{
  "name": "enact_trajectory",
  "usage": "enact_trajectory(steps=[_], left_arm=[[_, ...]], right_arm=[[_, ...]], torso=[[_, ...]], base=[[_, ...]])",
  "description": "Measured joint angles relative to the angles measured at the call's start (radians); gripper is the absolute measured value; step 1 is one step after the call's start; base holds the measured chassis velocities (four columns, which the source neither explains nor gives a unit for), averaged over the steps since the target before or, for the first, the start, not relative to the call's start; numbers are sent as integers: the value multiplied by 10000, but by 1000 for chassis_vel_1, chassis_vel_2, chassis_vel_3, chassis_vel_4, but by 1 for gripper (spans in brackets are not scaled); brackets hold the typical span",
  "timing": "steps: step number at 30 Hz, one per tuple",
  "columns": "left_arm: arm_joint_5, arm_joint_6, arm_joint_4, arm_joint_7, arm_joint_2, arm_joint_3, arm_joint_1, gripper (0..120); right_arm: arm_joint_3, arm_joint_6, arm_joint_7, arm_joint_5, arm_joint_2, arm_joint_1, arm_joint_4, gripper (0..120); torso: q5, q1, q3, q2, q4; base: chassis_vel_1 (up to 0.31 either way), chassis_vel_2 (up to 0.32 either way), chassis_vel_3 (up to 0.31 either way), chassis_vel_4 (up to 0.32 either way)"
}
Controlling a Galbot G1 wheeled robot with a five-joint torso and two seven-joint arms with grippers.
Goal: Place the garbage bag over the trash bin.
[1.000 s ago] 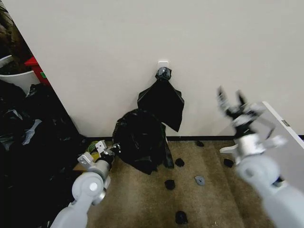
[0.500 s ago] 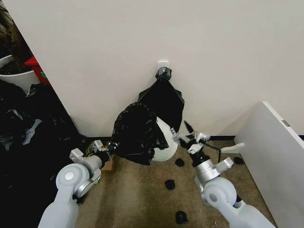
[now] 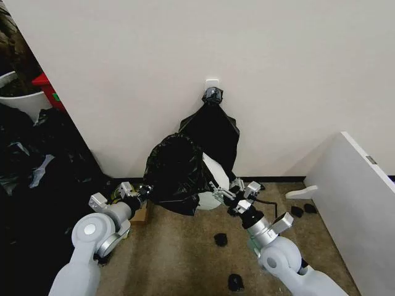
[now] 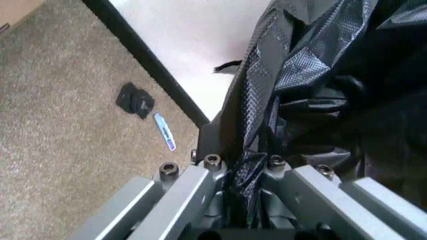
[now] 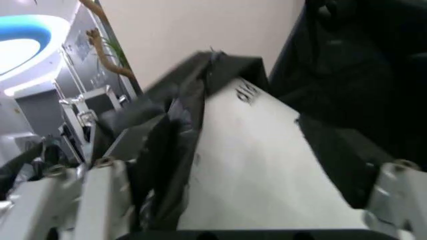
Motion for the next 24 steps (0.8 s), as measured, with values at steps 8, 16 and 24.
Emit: enact_trajectory(steps=[8, 16, 24], left_arm=[[62, -32, 75, 42, 45, -94, -102, 1], [402, -59, 133, 171, 34, 4, -144, 1], [604, -132, 158, 259, 30, 24, -123, 1]], right_arm=[[184, 254, -1723, 828, -155, -119, -379, 39], [186, 198, -3183, 1218, -151, -210, -567, 8], [161, 140, -3149, 1126, -124, -252, -603, 0]], torso=[[0, 0, 0, 0, 0], [0, 0, 0, 0, 0], [0, 0, 0, 0, 0]], base=[[0, 0, 0, 0], [0, 0, 0, 0], [0, 0, 0, 0]])
